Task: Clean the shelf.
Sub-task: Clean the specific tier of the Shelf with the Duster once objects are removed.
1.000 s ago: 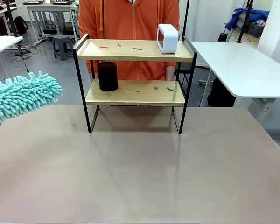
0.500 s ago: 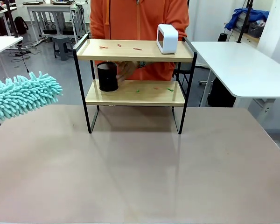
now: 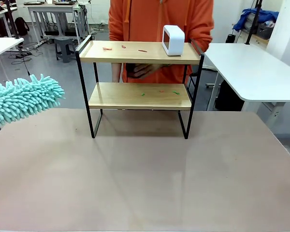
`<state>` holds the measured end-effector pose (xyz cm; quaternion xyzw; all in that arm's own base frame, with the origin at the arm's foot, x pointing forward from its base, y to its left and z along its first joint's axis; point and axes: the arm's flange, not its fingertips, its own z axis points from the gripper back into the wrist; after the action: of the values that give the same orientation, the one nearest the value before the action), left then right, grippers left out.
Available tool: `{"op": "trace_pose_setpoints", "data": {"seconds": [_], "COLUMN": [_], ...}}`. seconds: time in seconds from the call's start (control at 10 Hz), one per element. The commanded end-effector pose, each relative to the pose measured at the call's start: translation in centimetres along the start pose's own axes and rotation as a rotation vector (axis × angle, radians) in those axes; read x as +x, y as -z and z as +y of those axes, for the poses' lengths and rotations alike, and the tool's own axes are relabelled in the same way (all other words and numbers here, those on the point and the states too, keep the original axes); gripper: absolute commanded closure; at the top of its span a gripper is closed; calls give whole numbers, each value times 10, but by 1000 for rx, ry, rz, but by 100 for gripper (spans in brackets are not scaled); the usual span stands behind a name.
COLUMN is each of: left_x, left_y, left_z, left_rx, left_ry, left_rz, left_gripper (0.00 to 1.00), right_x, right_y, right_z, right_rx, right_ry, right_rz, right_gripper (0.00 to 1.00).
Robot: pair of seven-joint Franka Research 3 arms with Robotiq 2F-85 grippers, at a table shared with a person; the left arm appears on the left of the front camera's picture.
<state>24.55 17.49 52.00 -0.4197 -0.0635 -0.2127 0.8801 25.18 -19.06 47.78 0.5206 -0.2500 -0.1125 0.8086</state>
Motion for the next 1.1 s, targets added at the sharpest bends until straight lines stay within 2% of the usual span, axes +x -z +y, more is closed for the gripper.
{"op": "trace_pose_setpoints", "data": {"seconds": [0.0,0.1,0.3,0.4,0.6,0.9,1.0], "left_x": [0,1,-1,11,58,113,118], "left_y": [0,6,15,34,101,175,182], "left_z": [0,-25,-81,-103,-139,-174,-180], "left_rx": [0,88,119,164,228,346,314], "left_ry": [0,25,114,81,39,-3,5], "left_rz": [0,135,217,228,242,99,153], "left_gripper": [88,88,88,88,88,88,88], "right_x": [3,3,3,3,3,3,3], "right_y": [1,1,1,1,1,1,1], "right_z": [1,1,1,1,1,1,1], "right_rx": [18,18,18,18,18,18,18], "right_ry": [-26,-26,-26,-26,-26,-26,-26], "right_rz": [-13,-13,-13,-13,-13,-13,-13], "right_gripper": [0,0,0,0,0,0,0]}}
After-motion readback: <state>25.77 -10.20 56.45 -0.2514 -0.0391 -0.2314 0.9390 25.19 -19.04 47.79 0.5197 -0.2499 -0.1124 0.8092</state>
